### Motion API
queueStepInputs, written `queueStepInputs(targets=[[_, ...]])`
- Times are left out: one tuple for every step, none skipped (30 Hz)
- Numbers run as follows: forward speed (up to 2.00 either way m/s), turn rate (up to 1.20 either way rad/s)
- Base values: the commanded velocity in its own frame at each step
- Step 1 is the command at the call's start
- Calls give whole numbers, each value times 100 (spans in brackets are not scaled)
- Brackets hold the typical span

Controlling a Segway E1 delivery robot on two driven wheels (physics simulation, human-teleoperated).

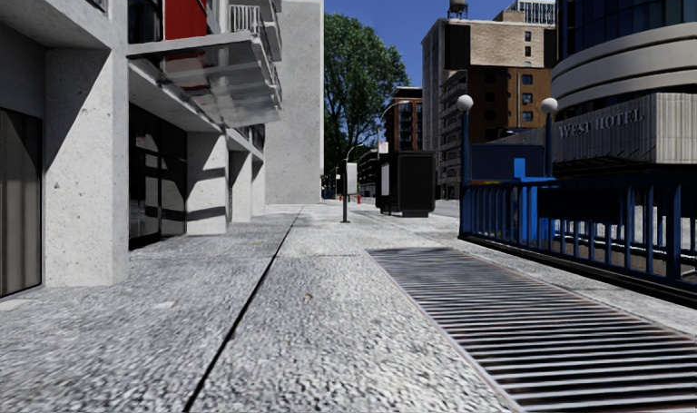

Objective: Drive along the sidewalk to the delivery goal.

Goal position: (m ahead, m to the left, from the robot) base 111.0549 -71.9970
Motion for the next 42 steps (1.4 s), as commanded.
queueStepInputs(targets=[[200, 0], [200, 3], [200, 11], [200, 17], [200, 22], [200, 26], [200, 26], [200, 27], [200, 29], [200, 31], [200, 31], [200, 31], [200, 31], [200, 31], [200, 31], [200, 31], [200, 31], [200, 31], [200, 31], [200, 31], [200, 31], [200, 31], [200, 31], [200, 31], [200, 31], [200, 31], [200, 31], [200, 31], [200, 31], [200, 31], [200, 31], [200, 31], [200, 31], [200, 31], [200, 31], [200, 31], [200, 31], [200, 31], [200, 31], [200, 30], [200, 30], [200, 18]])
